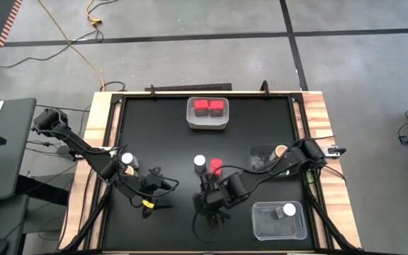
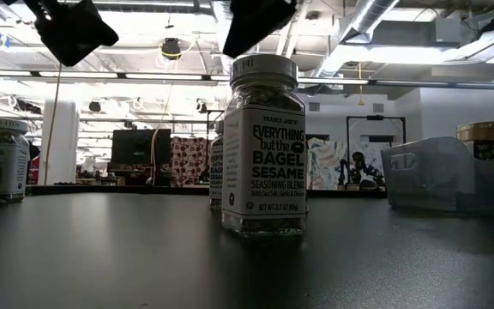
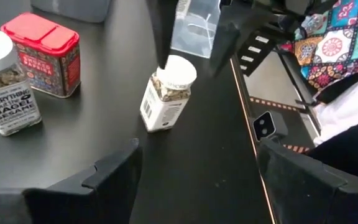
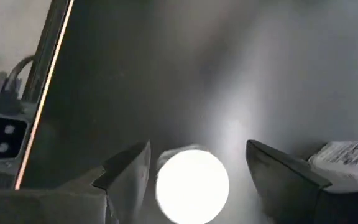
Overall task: Sort spices by type
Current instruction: Put the bottom right white seasoning bottle into the transparent bin
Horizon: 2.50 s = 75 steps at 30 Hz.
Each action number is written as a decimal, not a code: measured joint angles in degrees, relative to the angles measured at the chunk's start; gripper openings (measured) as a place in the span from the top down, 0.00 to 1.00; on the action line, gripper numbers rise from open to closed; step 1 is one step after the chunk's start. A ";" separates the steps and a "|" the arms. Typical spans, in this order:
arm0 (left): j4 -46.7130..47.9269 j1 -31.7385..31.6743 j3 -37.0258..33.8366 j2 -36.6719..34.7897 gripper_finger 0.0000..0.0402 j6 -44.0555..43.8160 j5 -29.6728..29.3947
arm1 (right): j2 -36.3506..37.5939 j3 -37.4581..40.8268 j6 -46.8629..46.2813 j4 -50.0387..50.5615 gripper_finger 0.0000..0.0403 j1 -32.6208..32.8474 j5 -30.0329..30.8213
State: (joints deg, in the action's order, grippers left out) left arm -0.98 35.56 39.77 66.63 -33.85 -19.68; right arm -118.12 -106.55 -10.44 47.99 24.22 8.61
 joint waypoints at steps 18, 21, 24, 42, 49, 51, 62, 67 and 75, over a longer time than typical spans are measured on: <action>0.71 -0.01 0.00 0.07 0.25 0.34 -0.04 | 1.19 0.01 1.91 -0.27 0.10 -0.39 0.21; 0.72 -0.01 0.01 0.07 0.25 0.60 -0.04 | 1.19 0.01 1.81 -0.11 0.02 -0.40 0.28; 0.94 -0.01 0.02 0.07 0.25 0.58 -0.05 | 1.19 0.01 -0.97 -0.11 0.03 -0.72 0.30; 1.58 -0.01 0.04 0.09 0.25 0.13 -0.09 | 0.66 3.59 9.38 -1.08 0.08 -0.65 -4.00; 1.58 -0.01 0.04 0.09 0.25 0.15 -0.11 | 0.67 7.06 9.61 -3.18 0.08 -0.76 -4.57; 1.56 -0.01 0.04 0.09 0.25 0.15 -0.11 | 0.52 7.74 9.62 -3.70 0.08 -0.76 -4.66; 1.49 -0.01 0.04 0.07 0.25 0.13 -0.90 | -3.19 7.42 8.96 -5.61 0.17 -2.31 -8.53; 1.44 -0.02 0.09 0.09 0.25 -0.26 -0.94 | -3.13 7.37 7.45 -4.89 0.21 -2.30 -8.69; 1.56 -0.02 0.09 0.09 0.25 -0.47 -1.20 | -3.16 7.41 7.43 -3.98 0.35 -2.57 -8.70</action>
State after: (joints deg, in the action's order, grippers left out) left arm 0.58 35.54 39.86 66.72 -34.32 -20.88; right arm -121.27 -99.13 -3.01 44.01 21.65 -0.10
